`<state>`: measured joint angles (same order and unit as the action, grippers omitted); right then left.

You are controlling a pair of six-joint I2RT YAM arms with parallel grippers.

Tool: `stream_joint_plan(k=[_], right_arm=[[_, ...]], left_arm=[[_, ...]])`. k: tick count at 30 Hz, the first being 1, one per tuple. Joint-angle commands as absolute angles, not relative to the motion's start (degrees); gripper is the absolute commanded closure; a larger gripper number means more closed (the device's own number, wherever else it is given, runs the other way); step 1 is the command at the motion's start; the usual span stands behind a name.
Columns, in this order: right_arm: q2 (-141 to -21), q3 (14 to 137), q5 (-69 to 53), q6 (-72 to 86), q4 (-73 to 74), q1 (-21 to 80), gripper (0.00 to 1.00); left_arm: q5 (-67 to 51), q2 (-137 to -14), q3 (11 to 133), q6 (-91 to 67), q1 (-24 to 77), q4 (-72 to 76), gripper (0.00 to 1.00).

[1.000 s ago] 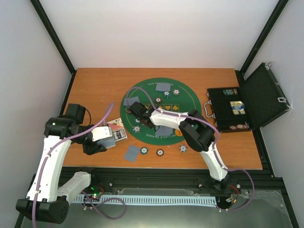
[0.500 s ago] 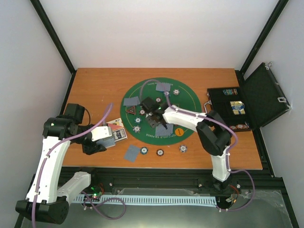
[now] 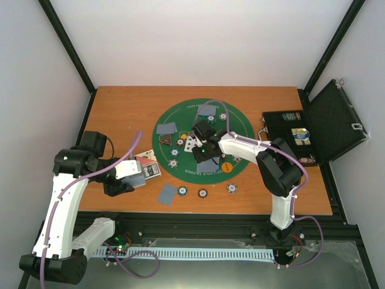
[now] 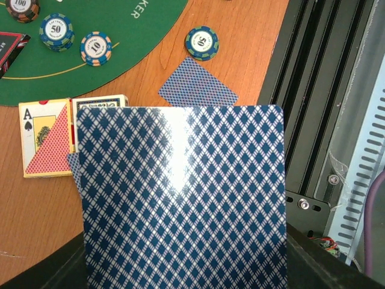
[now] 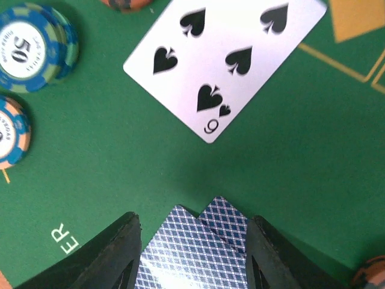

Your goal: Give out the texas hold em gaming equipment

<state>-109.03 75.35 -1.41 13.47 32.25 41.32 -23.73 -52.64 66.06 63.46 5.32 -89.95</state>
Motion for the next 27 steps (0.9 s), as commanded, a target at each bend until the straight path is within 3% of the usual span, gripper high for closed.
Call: stream_joint_plan(k=[1,27], right_arm=[[-111.2,74.3,-3.7,15.2,29.5,41.4,0.52],[-122.4,86.0,3.9,12.9,32.7,40.8,0.55]], left_arm=[[-24.3,-52.6,68.1,65.0,5.5,-90.7,0.99],[-23.3,-52.4,67.4,65.3,5.5,-90.1,0.99]])
